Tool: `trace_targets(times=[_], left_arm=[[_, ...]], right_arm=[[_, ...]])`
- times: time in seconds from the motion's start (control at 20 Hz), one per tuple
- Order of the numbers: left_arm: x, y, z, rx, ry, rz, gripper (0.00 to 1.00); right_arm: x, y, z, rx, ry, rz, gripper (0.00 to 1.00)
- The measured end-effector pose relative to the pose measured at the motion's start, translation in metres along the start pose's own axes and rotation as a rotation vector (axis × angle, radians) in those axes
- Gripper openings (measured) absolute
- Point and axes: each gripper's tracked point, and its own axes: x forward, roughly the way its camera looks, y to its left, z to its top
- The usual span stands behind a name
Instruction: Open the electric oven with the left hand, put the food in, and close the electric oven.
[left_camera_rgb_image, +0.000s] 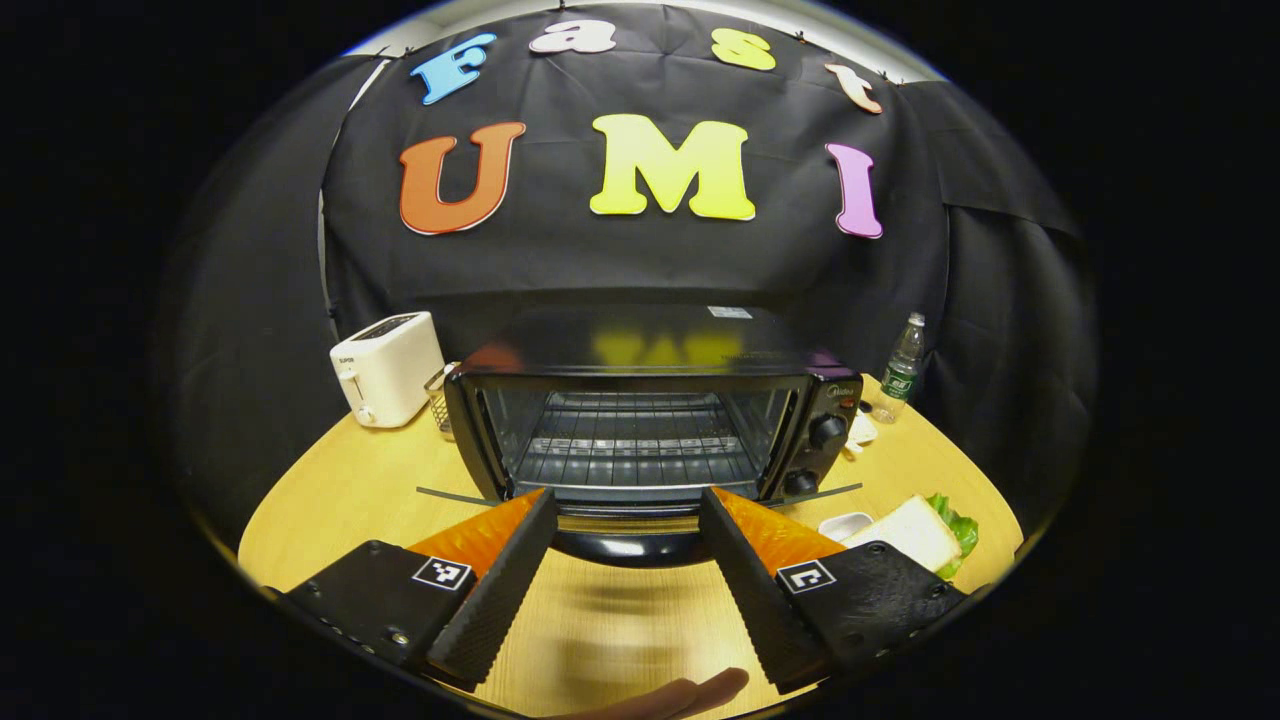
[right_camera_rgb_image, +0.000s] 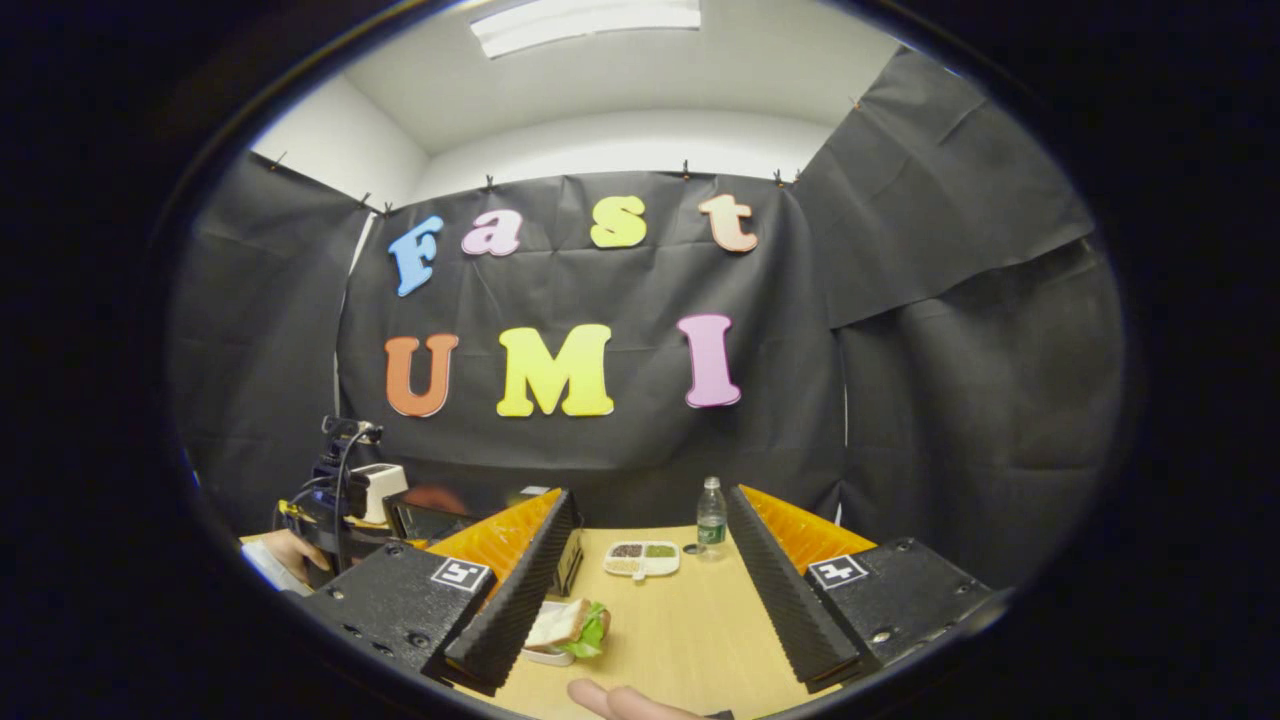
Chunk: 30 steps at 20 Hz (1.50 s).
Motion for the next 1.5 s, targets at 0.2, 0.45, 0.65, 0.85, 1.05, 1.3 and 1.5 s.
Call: trace_targets(times=[0.2, 0.45, 0.65, 0.85, 1.05, 1.3, 1.5], left_arm=[[-0.01, 0.001, -0.025, -0.024, -0.006, 0.001, 0.95], [-0.015, 0.003, -0.055, -0.039, -0.009, -0.002, 0.95], [-0.014, 0.002, -0.074, -0.029, 0.009, 0.003, 0.95], [-0.012, 0.003, -0.097, -0.049, 0.04, 0.006, 0.95], [-0.005, 0.004, -0.123, -0.032, 0.098, 0.009, 0.94], [-0.009, 0.005, -0.122, -0.045, 0.073, -0.004, 0.94], [-0.032, 0.014, -0.095, -0.072, 0.01, 0.003, 0.94]], right_arm=[[-0.006, 0.0, -0.001, -0.002, 0.004, -0.001, 0.94], [-0.009, -0.005, -0.003, -0.009, 0.008, -0.017, 0.94], [-0.011, -0.005, -0.004, -0.008, 0.013, -0.019, 0.94], [-0.009, -0.003, -0.004, -0.013, 0.019, -0.019, 0.94], [-0.009, 0.003, -0.001, -0.023, 0.016, -0.017, 0.95], [-0.008, 0.011, -0.003, -0.031, 0.022, -0.007, 0.94], [0.007, 0.012, -0.014, -0.03, 0.058, -0.018, 0.94]])
